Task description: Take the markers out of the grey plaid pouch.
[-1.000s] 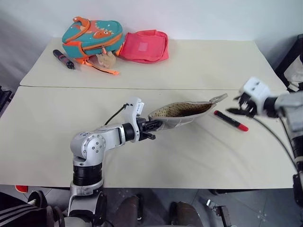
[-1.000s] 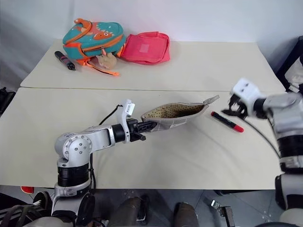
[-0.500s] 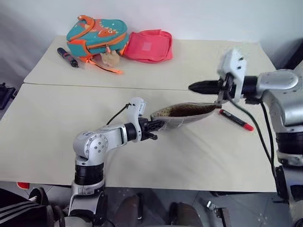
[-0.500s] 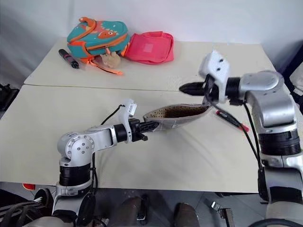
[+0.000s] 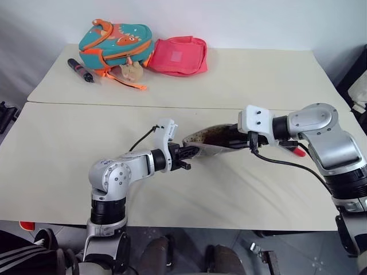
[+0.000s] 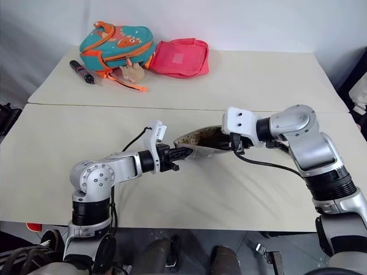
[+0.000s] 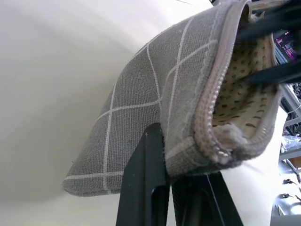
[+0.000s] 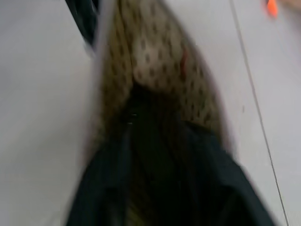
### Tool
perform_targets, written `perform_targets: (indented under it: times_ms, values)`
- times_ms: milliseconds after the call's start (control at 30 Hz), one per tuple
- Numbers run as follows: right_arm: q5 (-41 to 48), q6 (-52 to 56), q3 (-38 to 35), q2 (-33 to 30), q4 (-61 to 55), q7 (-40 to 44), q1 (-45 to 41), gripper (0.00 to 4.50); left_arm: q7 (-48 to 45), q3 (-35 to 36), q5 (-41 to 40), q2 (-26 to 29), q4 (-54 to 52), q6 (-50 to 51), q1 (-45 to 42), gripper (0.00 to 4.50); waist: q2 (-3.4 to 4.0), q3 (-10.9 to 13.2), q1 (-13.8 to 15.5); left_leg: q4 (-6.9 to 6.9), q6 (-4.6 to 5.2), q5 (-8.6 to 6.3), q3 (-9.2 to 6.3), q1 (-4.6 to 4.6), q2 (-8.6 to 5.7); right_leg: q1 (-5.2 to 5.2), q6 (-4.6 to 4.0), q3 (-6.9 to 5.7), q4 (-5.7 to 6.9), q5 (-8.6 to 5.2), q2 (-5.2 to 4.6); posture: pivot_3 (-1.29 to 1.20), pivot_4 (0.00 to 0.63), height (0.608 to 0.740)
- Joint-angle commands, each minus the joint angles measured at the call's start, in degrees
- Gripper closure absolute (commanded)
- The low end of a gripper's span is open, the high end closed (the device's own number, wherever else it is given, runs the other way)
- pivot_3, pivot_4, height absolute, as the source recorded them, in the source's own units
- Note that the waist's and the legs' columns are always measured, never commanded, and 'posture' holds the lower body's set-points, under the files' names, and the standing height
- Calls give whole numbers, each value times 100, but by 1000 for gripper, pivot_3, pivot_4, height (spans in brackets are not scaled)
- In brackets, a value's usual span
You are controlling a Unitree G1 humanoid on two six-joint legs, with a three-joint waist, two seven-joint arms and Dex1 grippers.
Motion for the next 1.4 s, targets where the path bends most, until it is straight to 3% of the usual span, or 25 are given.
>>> perform_targets:
  times_ms: [33,300,400,467,667,1400]
  values:
    - [-251,-352,62,-45,-4,75,-166,2237,-18,-1,-41,-8,-110,-29,-40,4500,0,0,-8,0,0,0,0,0,0,-1,0,0,0,0,0,0,150,740]
    - [-503,-530,233,219,30,113,-192,2237,-26,-7,-44,-22,-78,-34,-66,4500,0,0,-18,1,1,1,-1,1,1,1,0,0,1,0,1,0,150,740]
    - [-802,-757,302,231,130,-13,-220,2790,-10,-2,-44,-27,-102,-25,-56,4500,0,0,-15,1,1,2,-1,1,1,1,0,0,0,0,1,0,150,740]
    - [-1081,-1097,380,203,236,-114,-224,3439,-3,3,-46,-31,-112,-21,-45,4500,0,0,-15,1,1,2,-2,0,0,1,0,0,0,0,0,0,150,740]
    - [-1121,-957,383,402,408,-121,-319,3439,2,4,-50,-44,-113,-19,-35,4500,0,0,-24,1,1,2,-1,1,1,1,0,1,1,0,1,0,150,740]
    - [-2579,-1835,1055,930,1616,-673,-603,3439,-41,0,-76,4,-87,20,-11,4500,0,0,-43,3,-1,7,-1,6,2,1,-1,5,10,0,2,0,150,740]
